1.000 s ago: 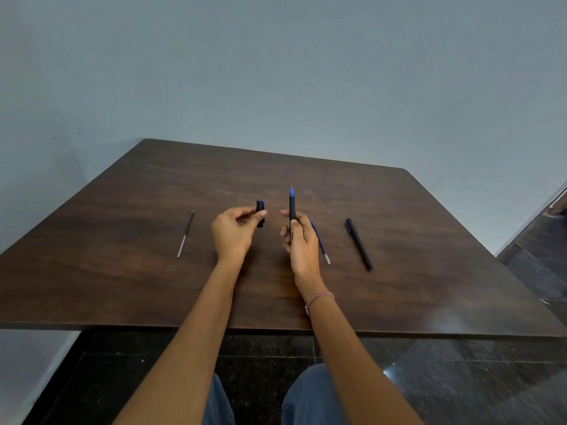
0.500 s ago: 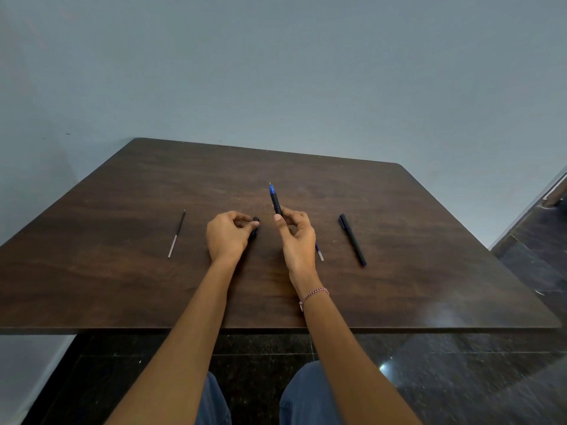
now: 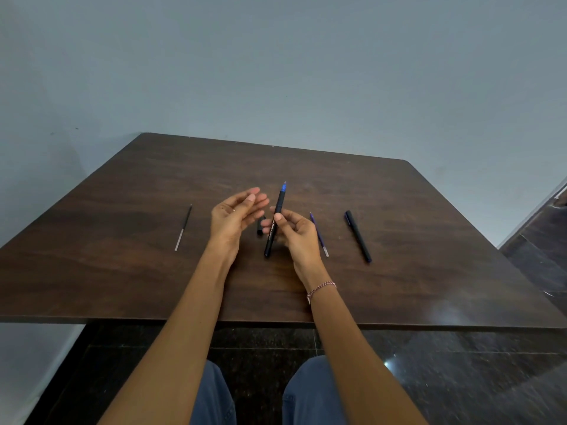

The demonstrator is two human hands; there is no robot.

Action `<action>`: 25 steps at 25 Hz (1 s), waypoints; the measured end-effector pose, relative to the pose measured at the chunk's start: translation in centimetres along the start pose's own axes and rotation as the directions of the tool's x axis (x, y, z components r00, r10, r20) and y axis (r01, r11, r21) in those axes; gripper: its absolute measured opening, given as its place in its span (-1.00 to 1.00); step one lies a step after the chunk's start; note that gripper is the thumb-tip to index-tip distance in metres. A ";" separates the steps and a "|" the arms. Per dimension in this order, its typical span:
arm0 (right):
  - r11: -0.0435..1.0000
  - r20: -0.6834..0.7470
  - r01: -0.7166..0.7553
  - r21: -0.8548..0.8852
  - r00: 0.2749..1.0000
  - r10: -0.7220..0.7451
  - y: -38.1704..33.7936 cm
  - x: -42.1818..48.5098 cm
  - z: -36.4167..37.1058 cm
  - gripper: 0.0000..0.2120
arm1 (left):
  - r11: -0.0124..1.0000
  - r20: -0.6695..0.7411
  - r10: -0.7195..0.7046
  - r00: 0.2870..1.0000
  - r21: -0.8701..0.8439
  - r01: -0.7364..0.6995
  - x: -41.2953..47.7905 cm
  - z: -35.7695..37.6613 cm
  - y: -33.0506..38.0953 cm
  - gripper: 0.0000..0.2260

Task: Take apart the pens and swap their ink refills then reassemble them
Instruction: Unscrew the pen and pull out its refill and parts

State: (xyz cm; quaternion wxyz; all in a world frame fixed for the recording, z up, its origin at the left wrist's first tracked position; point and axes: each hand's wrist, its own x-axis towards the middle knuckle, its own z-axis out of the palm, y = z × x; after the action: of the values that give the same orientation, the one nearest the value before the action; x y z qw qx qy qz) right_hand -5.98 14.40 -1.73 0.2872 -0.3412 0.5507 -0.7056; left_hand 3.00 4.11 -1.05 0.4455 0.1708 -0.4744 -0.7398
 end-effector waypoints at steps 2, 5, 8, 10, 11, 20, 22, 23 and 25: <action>1.000 0.122 -0.024 0.016 0.992 0.022 -0.2 -0.2 0.0 -0.86 | 0.998 0.134 -0.053 0.990 -0.009 0.055 -0.2 0.3 -0.1 -0.77; 0.999 0.196 -0.026 -0.019 0.980 0.029 -0.4 -0.1 0.2 -0.80 | 0.989 0.244 -0.121 0.962 -0.052 0.137 -0.3 0.3 0.2 -0.76; 0.999 0.206 -0.022 -0.044 0.978 0.031 -0.4 -0.1 0.0 -0.82 | 0.988 0.205 -0.126 0.971 -0.062 0.141 -0.3 0.3 0.4 -0.78; 0.999 0.217 -0.027 -0.047 0.975 0.037 -0.4 -0.1 -0.1 -0.84 | 0.990 0.163 -0.113 0.980 -0.061 0.125 -0.3 0.3 0.5 -0.80; 0.998 0.218 -0.026 -0.053 0.975 0.037 -0.4 -0.1 -0.2 -0.84 | 0.991 0.139 -0.106 0.985 -0.067 0.116 -0.4 0.3 0.5 -0.80; 0.986 0.142 0.026 -0.165 0.990 -0.003 -0.3 -0.1 0.1 -0.73 | 0.999 0.058 -0.016 0.998 0.042 0.013 -0.3 0.4 0.5 -0.73; 0.984 0.127 0.044 -0.171 0.992 -0.022 -0.2 0.1 0.0 -0.72 | 0.998 0.121 -0.036 0.992 -0.040 0.041 -0.1 0.2 0.4 -0.81; 0.983 0.122 0.052 -0.177 0.992 -0.030 -0.1 0.2 -0.1 -0.72 | 0.996 0.142 -0.044 0.989 -0.075 0.055 0.0 0.2 0.3 -0.81; 0.980 0.116 0.063 -0.187 0.992 -0.042 0.0 0.4 -0.2 -0.72 | 0.994 0.140 -0.053 0.989 -0.088 0.066 0.0 0.1 0.4 -0.75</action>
State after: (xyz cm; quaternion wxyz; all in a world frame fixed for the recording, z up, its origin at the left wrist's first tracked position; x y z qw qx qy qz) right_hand -6.33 14.22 -1.70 0.2647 -0.4205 0.5895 -0.6368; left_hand 3.07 4.12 -0.66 0.3968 0.1127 -0.4640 -0.7840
